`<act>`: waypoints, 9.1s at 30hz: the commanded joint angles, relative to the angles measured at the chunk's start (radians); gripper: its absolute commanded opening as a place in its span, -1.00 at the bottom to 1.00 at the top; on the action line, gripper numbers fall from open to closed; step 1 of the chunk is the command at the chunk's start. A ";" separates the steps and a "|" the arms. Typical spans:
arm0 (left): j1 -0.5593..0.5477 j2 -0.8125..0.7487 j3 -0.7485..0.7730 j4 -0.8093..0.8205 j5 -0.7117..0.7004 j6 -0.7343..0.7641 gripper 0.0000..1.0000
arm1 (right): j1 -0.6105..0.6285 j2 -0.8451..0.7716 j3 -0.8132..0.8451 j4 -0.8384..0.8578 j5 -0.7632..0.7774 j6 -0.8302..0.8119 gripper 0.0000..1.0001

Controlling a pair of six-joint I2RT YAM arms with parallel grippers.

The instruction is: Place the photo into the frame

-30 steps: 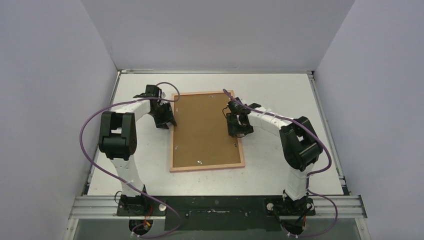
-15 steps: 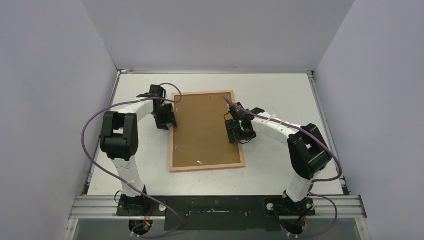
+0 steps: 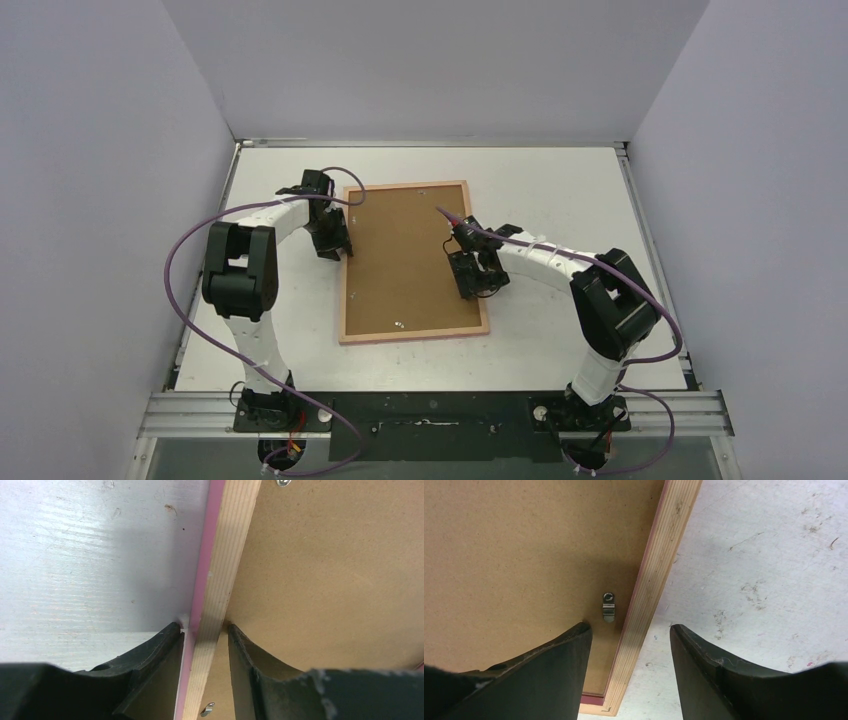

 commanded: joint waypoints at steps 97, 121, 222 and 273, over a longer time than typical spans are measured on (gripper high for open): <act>0.018 -0.294 -0.250 0.013 0.086 -0.040 -0.48 | 0.304 0.146 0.107 0.569 -0.141 0.899 -0.34; 0.057 -0.101 -0.236 0.026 0.148 -0.022 -0.89 | 0.316 0.351 0.119 0.856 -0.220 1.108 -0.49; 0.076 -0.391 -0.443 -0.022 0.230 -0.013 -0.39 | 0.287 0.115 0.076 0.328 -0.458 0.112 -0.08; 0.057 -0.290 -0.420 -0.047 0.214 0.001 -0.49 | 0.272 0.218 0.055 0.436 -0.623 0.137 -0.10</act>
